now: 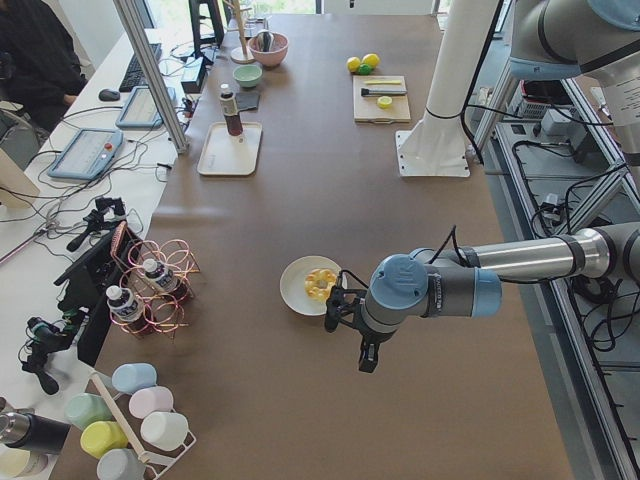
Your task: Place donut on tray
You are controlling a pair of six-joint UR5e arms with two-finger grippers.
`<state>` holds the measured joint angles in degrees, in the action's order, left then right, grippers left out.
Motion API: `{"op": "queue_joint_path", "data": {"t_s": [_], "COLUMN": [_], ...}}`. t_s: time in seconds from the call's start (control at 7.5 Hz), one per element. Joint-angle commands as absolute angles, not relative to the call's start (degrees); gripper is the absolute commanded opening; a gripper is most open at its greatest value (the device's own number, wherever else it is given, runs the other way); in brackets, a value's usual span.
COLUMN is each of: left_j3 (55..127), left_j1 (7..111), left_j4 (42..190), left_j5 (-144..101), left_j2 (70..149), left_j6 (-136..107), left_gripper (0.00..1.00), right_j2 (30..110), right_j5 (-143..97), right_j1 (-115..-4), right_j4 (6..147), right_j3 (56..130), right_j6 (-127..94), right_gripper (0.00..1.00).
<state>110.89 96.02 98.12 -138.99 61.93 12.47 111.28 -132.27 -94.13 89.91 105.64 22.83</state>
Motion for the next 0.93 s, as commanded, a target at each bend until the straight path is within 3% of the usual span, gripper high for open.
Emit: {"op": "queue_joint_path", "data": {"t_s": [0.0, 0.8], "left_j3": [110.66, 110.48], "left_j1": [95.98, 96.06], "left_j4": [98.0, 98.26], "left_j5": [-139.66, -139.22], "left_j2": [61.35, 61.44], "left_j6": [13.1, 13.09], "left_gripper": [0.97, 0.97], "right_j2": [111.27, 111.18], "right_j5": [-132.28, -132.45], "right_j1": [-94.04, -94.04], "right_j4": [89.91, 89.3], "right_j3": [105.64, 105.64], "right_j6": [22.76, 22.68], "right_gripper": [0.99, 0.99]}}
